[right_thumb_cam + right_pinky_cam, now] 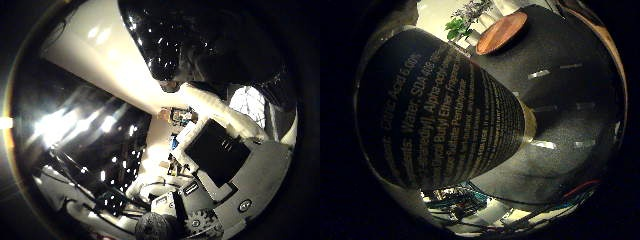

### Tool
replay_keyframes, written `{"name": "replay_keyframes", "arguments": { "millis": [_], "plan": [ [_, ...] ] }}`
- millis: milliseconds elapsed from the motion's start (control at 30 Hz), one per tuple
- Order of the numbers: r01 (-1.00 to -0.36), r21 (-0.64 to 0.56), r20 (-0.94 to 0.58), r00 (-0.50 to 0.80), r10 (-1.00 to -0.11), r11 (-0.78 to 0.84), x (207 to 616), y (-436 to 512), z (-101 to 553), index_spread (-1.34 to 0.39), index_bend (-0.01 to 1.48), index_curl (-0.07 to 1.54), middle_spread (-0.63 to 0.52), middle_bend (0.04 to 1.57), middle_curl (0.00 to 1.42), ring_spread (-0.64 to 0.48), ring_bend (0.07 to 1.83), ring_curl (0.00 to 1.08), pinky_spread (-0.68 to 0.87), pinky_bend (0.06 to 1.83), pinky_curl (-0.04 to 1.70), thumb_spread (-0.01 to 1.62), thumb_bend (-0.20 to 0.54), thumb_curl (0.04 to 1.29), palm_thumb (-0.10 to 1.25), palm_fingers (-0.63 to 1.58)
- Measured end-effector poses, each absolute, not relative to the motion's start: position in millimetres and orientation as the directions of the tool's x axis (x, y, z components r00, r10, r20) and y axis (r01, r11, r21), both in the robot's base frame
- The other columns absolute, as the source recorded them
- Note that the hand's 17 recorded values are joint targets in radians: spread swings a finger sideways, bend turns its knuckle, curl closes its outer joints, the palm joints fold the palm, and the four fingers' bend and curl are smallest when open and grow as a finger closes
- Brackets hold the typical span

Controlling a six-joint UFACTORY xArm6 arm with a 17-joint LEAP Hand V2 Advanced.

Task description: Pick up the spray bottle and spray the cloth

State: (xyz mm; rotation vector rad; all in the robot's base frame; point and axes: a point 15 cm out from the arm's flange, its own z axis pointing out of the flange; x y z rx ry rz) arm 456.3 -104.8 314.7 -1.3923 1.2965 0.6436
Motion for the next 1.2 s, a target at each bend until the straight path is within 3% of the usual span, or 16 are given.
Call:
{"name": "replay_keyframes", "arguments": {
  "millis": [300,767,1200],
  "plan": [
    [-0.916,-0.350,-0.905,0.277,-0.322,0.195,460.3,-103.7,327.3,-0.43,0.99,1.15,-0.31,1.21,1.17,-0.29,1.42,0.92,-0.24,1.17,1.39,0.61,-0.019,0.82,1.01,0.85],
    [-0.922,-0.342,-0.897,0.264,-0.354,0.179,461.2,-88.2,364.9,-0.40,1.02,1.13,-0.31,1.22,1.18,-0.29,1.41,0.96,-0.23,1.17,1.42,0.64,-0.020,0.86,1.00,0.85],
    [-0.950,-0.301,-0.881,0.244,-0.405,0.083,458.7,-17.6,436.0,-0.38,1.04,1.10,-0.29,1.22,1.17,-0.29,1.40,0.98,-0.21,1.15,1.47,0.61,-0.022,0.88,0.99,0.88]
  ]
}}
